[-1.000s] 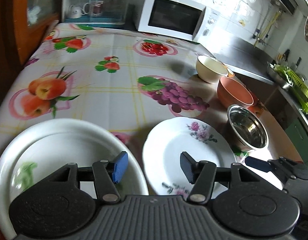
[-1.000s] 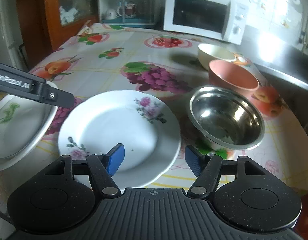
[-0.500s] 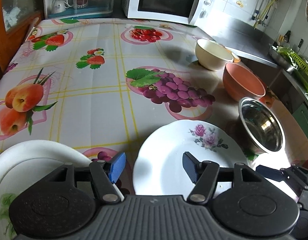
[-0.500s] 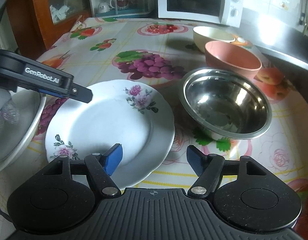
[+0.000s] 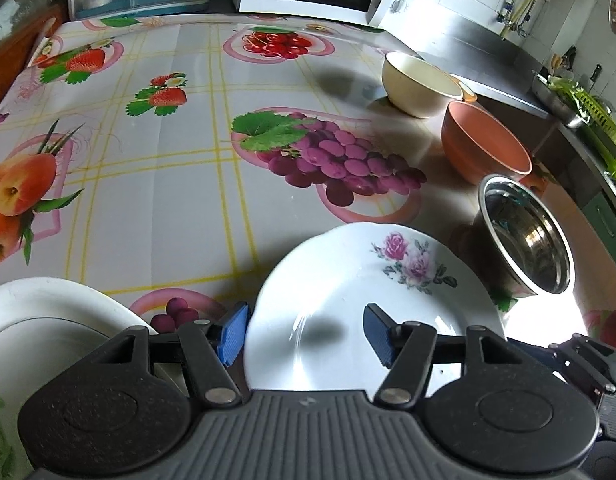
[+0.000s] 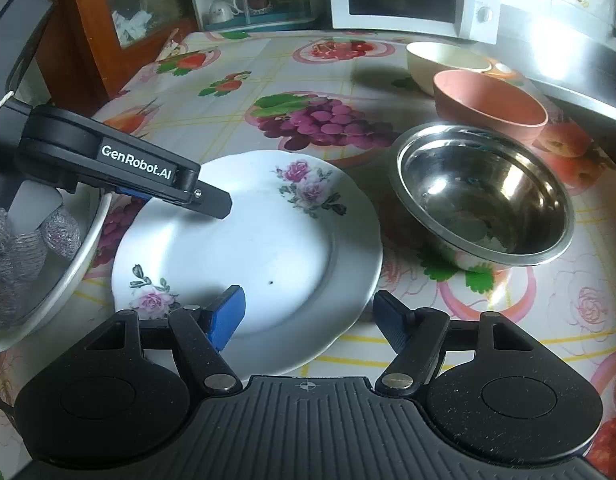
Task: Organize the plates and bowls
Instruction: 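Grasp the rim of the pink-flower white plate with the left gripper, then carry the flower plate onto the green-leaf plate in the bowl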
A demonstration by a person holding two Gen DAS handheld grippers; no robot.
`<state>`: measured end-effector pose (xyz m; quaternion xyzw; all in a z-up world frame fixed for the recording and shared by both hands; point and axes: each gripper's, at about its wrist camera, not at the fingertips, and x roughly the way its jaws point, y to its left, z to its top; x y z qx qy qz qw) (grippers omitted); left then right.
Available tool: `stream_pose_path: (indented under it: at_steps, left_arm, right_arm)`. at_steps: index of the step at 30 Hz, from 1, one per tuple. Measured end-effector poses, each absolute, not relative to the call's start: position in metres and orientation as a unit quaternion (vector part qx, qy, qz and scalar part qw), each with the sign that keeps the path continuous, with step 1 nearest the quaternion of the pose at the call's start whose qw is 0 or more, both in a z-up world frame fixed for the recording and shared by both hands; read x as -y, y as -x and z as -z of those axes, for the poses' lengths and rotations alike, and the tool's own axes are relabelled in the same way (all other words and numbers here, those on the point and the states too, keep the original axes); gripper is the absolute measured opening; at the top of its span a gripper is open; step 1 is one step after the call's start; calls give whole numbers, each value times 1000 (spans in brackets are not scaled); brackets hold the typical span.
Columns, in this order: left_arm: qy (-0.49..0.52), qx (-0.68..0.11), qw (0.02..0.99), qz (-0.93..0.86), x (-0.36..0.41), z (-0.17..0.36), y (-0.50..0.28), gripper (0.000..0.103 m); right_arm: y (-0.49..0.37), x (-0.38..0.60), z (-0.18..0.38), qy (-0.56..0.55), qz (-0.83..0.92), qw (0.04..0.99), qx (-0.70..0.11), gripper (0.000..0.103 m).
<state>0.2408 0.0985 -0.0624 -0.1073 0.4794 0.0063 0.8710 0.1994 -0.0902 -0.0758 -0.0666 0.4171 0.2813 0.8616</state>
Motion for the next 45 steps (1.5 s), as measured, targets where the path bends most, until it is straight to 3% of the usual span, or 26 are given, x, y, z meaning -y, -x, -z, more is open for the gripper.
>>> stream_pose_path:
  at_steps: [26,45]
  left_arm:
    - [71,-492,868,-14,-68,63,-218,54]
    - [147,-468,870,-47,-69,38,-166,51]
  right_arm:
    - [-191,104,76,63,-275,866,-413,75]
    - [-168,102,50,88,-284,874,-385,75]
